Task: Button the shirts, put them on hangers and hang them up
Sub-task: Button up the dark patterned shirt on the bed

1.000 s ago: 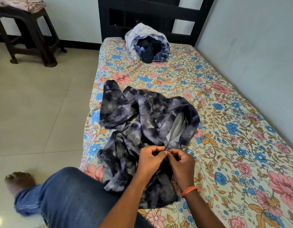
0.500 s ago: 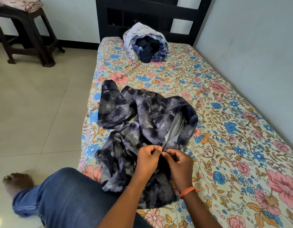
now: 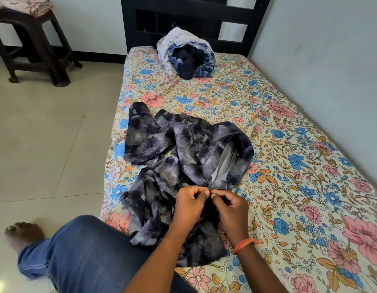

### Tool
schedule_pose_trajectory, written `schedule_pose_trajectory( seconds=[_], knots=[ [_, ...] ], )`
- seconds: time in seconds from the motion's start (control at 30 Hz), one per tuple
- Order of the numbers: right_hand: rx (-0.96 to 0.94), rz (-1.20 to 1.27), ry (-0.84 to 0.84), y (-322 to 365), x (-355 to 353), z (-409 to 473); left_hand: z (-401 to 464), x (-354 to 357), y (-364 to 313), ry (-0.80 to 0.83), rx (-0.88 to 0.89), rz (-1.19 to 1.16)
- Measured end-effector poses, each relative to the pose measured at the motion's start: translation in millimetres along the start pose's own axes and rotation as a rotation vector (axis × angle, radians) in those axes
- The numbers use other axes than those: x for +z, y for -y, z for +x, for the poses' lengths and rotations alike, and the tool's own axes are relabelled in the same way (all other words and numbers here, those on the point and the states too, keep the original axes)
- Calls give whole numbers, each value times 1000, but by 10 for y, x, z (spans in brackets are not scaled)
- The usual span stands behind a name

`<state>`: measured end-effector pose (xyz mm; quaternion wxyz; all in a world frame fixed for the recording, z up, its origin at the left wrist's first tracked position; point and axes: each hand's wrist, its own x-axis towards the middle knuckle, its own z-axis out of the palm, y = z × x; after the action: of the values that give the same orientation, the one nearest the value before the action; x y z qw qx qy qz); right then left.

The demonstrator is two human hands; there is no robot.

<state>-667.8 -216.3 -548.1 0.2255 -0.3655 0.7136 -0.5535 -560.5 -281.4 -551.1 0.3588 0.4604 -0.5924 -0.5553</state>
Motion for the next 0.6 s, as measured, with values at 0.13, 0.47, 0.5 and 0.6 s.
schedule_pose_trajectory(
  seconds=[0.13, 0.47, 0.5, 0.6],
  knots=[
    [22, 33, 10, 15, -6, -3, 59, -15, 59, 8, -41, -29],
    [114, 161, 32, 35, -32, 21, 78, -22, 85, 27, -159, -213],
    [129, 174, 42, 39, -33, 24, 81, -31, 75, 40, -171, -239],
    [183, 227, 76, 41, -39, 50, 89, -73, 31, 85, -249, -350]
  ],
)
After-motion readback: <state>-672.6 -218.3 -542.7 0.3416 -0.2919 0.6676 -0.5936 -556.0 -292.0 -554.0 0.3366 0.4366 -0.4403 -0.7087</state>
